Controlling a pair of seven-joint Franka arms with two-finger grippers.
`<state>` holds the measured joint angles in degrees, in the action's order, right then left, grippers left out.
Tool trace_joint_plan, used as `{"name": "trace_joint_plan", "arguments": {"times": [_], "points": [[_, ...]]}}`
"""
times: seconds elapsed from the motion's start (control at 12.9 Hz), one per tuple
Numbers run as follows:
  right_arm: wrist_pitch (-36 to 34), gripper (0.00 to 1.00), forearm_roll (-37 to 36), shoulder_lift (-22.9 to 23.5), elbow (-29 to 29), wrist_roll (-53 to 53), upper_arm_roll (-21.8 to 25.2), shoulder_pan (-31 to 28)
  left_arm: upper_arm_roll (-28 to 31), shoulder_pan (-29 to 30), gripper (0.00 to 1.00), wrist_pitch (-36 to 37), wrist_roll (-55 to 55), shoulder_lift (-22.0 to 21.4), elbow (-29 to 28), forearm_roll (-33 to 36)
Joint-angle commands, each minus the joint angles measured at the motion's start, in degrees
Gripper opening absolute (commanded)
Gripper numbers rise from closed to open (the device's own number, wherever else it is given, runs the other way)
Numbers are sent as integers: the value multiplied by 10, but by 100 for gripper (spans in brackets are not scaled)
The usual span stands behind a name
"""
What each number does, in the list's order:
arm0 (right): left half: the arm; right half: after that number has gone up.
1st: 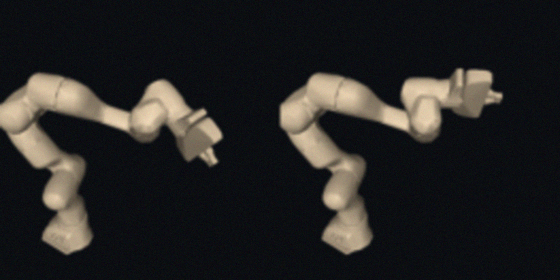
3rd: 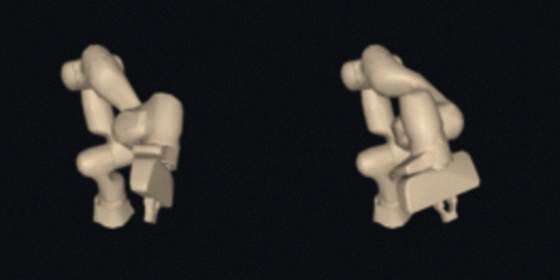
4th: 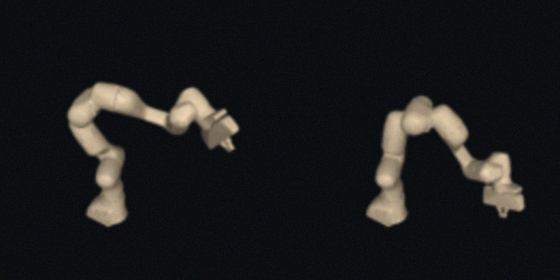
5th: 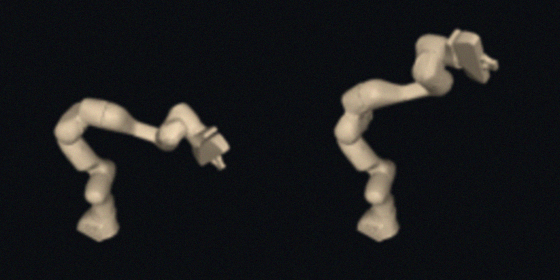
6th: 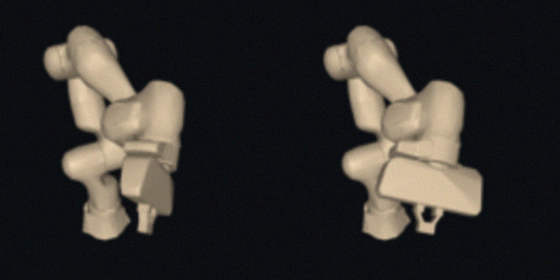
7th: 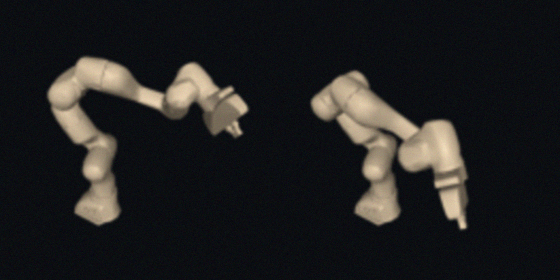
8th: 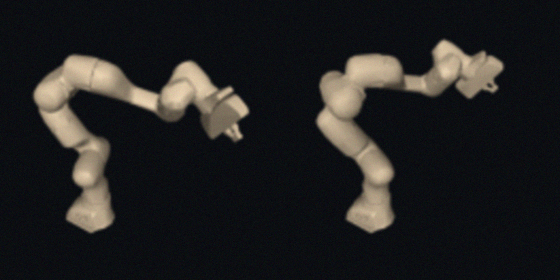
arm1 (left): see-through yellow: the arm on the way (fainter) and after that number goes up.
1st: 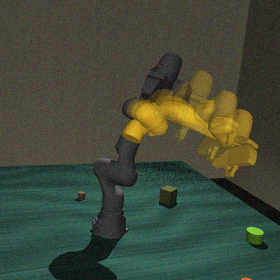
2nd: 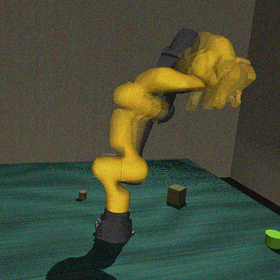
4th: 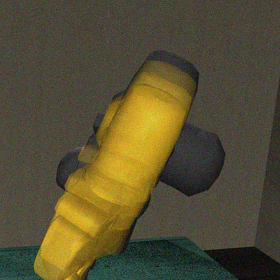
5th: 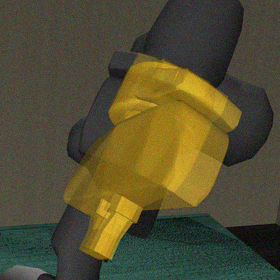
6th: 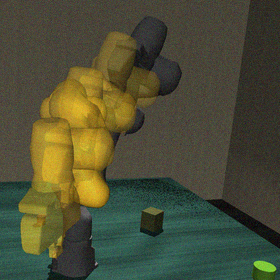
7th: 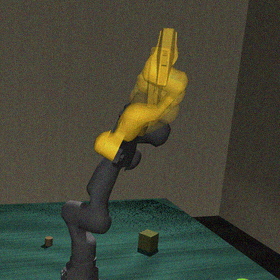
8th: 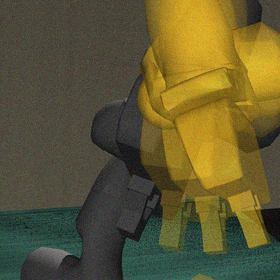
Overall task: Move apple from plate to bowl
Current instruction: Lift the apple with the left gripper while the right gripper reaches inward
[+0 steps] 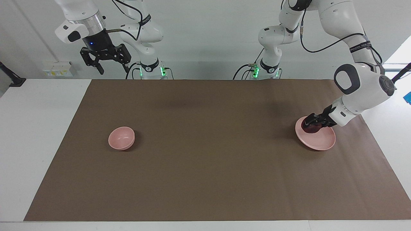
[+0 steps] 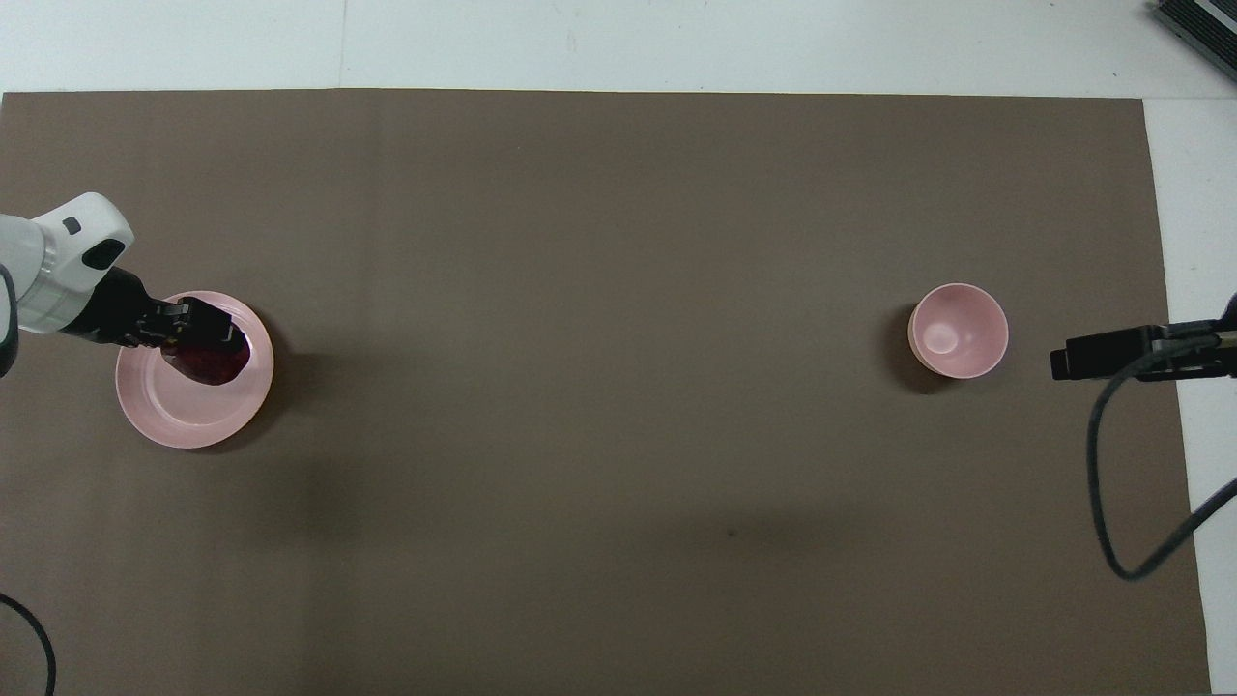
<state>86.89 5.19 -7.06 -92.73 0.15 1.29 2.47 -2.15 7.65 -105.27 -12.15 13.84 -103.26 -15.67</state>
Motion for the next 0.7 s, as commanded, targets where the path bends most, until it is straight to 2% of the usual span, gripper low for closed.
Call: {"name": "trace_joint_plan", "arguments": {"times": [0.0, 0.08, 0.23, 0.39, 0.62], "points": [[2, 100, 76, -11, -31, -28, 5, -13, 4, -11, 0, 76, 81, 12, 44, -66], [9, 100, 120, -12, -39, -28, 7, -28, 4, -12, 0, 90, 103, 12, 44, -101], [41, 100, 141, -7, -46, -30, 7, -27, 4, -18, 0, 101, 142, 6, 32, -167], [67, 100, 148, -3, -62, -39, 6, -23, 3, -24, 0, 108, 179, 5, 30, -178], [82, 100, 221, 13, -77, -62, 4, -23, 7, -60, 0, 90, 209, 2, 21, -162]]}}
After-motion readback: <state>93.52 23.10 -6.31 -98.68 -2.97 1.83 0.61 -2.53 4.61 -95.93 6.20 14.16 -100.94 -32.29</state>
